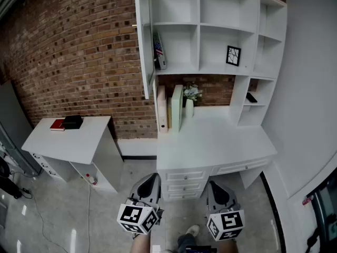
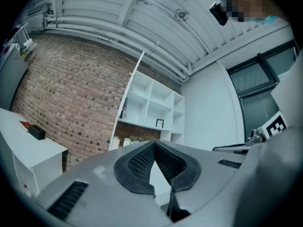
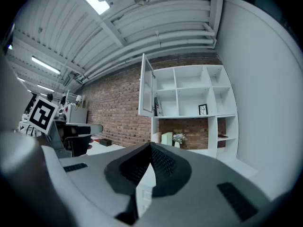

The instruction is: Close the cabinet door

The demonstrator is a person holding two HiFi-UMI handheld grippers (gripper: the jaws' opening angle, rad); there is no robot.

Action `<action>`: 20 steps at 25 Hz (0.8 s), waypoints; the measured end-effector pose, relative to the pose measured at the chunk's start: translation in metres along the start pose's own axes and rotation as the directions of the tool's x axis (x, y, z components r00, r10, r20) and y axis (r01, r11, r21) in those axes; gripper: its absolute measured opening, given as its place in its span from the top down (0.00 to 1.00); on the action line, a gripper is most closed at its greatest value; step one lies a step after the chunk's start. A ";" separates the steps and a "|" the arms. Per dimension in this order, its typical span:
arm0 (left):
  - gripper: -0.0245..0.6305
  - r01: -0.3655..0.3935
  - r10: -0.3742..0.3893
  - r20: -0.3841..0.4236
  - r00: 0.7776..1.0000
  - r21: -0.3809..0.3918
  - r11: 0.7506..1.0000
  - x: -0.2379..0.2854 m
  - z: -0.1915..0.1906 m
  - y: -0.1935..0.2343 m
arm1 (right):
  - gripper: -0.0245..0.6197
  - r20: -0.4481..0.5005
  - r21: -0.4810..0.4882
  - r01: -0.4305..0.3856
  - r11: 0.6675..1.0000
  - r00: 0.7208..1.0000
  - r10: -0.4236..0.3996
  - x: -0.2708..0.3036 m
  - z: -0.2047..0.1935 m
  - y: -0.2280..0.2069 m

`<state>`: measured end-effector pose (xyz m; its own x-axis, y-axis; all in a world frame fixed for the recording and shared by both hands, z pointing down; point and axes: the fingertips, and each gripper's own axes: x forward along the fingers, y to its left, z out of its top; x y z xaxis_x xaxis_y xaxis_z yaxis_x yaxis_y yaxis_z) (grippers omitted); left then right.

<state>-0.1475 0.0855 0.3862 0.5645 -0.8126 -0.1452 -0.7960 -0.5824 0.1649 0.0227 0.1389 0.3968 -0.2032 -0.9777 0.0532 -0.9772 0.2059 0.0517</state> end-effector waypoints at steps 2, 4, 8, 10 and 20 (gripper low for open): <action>0.95 0.004 -0.004 -0.006 1.000 0.004 1.000 -0.004 -0.002 0.001 | 0.96 -0.002 0.003 -0.011 1.000 1.000 0.011 0.000 -0.001 0.006; 0.95 0.005 -0.005 -0.007 1.000 0.010 1.000 -0.007 -0.002 0.003 | 0.96 -0.004 0.001 -0.020 1.000 1.000 0.020 0.001 -0.002 0.011; 0.95 0.007 -0.007 0.000 1.000 0.018 1.000 -0.009 0.005 0.011 | 0.96 0.007 0.003 -0.025 1.000 1.000 0.025 0.007 0.003 0.018; 0.95 0.009 -0.010 0.005 1.000 0.010 1.000 -0.010 0.006 0.015 | 0.96 0.026 0.034 -0.037 0.999 0.999 0.037 0.009 0.008 0.020; 0.95 0.026 -0.026 -0.014 1.000 -0.012 1.000 0.049 -0.010 0.041 | 0.96 0.023 0.104 -0.013 0.995 1.000 0.010 0.062 0.002 -0.013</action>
<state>-0.1505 0.0216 0.3960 0.5881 -0.7973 -0.1361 -0.7782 -0.6036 0.1732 0.0232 0.0758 0.3974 -0.2146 -0.9762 0.0308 -0.9757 0.2128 -0.0526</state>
